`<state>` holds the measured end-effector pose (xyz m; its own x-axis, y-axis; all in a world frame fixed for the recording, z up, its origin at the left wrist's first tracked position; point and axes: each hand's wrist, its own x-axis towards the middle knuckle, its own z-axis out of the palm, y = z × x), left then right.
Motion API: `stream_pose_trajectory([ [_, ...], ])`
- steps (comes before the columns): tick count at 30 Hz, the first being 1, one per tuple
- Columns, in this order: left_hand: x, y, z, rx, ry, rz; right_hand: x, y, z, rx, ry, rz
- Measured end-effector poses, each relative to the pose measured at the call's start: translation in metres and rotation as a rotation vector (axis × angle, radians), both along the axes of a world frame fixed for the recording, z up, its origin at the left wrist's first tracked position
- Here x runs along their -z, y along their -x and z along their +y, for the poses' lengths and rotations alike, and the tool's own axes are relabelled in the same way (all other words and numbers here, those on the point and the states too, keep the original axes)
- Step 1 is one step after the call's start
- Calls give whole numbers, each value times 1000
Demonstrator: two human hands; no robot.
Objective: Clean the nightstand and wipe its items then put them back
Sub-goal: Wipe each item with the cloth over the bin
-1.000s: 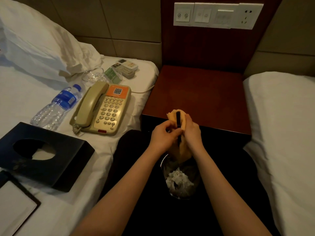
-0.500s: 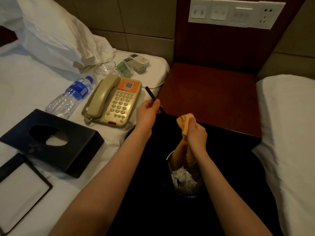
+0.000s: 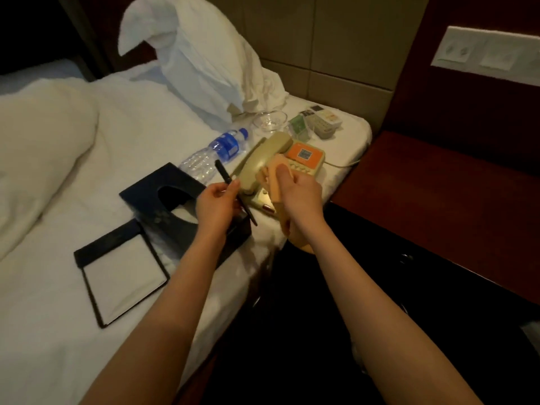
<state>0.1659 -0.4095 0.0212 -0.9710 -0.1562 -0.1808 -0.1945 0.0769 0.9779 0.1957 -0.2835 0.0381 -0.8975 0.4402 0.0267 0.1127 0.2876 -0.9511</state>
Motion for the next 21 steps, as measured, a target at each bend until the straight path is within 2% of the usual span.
stream_pose_trajectory([
  [6,11,-4,-82,-233,175,-55,-11,21,-78,-346,25,-91],
  [9,23,-10,-119,-318,328,-100,0,22,-106,-447,13,-183],
  [15,47,-26,-154,-303,564,-286,17,17,-124,-469,29,-327],
  [21,49,-26,-145,-287,633,-214,16,16,-123,-470,35,-347],
])
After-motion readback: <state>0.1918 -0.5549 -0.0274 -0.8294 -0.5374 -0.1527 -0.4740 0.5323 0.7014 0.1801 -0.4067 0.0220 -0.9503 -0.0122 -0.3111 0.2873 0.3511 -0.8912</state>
